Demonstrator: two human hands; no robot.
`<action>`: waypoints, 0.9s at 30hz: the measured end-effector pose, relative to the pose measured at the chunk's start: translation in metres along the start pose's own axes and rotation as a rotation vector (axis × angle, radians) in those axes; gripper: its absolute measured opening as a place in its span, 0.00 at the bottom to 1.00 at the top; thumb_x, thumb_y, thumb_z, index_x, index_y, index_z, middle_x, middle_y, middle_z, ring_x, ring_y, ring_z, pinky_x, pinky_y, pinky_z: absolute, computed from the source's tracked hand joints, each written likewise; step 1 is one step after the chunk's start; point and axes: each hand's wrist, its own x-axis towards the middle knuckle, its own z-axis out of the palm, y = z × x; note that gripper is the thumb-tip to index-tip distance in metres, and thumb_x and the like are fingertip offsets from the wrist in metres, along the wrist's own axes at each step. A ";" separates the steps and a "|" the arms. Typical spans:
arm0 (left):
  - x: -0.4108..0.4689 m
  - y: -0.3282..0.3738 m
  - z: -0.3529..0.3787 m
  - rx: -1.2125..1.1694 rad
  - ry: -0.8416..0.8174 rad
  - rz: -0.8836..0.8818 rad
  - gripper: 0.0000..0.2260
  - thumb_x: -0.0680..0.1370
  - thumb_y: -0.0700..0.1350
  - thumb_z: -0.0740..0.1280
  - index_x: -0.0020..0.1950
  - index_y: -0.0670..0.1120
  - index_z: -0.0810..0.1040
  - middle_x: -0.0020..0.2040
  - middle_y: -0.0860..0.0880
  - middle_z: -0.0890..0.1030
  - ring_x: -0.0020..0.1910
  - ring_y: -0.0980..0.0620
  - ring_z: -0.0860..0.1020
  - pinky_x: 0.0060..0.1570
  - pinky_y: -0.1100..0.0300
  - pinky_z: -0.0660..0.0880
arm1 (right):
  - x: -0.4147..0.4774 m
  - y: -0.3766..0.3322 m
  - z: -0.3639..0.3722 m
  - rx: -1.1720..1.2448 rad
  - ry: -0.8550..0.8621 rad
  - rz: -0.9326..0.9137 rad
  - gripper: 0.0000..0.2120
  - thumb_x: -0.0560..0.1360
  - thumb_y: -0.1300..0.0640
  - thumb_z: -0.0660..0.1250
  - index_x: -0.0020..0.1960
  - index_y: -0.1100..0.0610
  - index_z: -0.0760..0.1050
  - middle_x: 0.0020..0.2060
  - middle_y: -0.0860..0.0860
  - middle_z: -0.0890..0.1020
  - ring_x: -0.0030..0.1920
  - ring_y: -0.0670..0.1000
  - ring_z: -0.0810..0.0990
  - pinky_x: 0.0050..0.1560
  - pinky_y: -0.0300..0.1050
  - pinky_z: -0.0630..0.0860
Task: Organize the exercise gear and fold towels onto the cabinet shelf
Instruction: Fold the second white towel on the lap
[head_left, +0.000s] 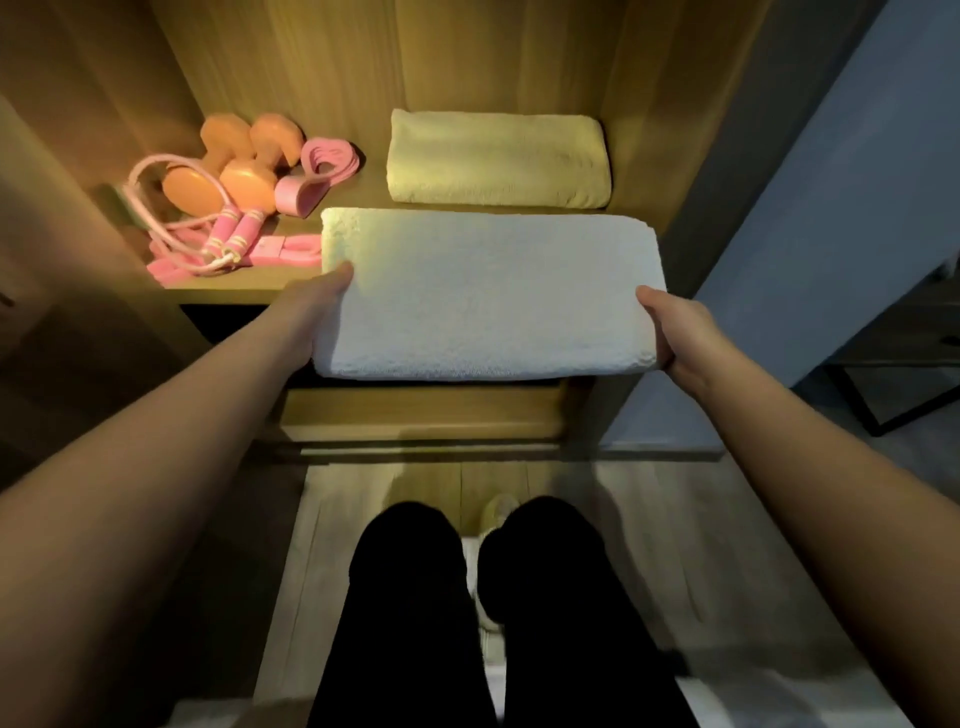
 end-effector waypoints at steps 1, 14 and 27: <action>0.019 0.010 0.007 0.007 0.032 -0.034 0.24 0.80 0.57 0.62 0.70 0.42 0.70 0.69 0.45 0.73 0.66 0.42 0.73 0.67 0.47 0.68 | 0.016 -0.010 0.009 -0.044 0.028 -0.024 0.10 0.78 0.51 0.64 0.54 0.57 0.73 0.43 0.49 0.80 0.45 0.50 0.80 0.43 0.46 0.76; 0.185 0.045 0.061 0.618 0.327 0.192 0.23 0.84 0.52 0.52 0.66 0.33 0.69 0.65 0.32 0.72 0.65 0.34 0.71 0.62 0.48 0.65 | 0.150 -0.031 0.066 -0.364 0.225 -0.196 0.20 0.81 0.54 0.56 0.70 0.58 0.67 0.62 0.59 0.75 0.59 0.60 0.74 0.54 0.47 0.69; 0.161 0.021 0.038 1.513 -0.141 0.878 0.47 0.68 0.77 0.49 0.80 0.54 0.40 0.79 0.44 0.39 0.78 0.43 0.38 0.76 0.41 0.46 | 0.127 -0.030 0.085 -1.512 -0.242 -0.862 0.47 0.72 0.47 0.67 0.78 0.45 0.37 0.79 0.56 0.44 0.78 0.61 0.45 0.74 0.65 0.47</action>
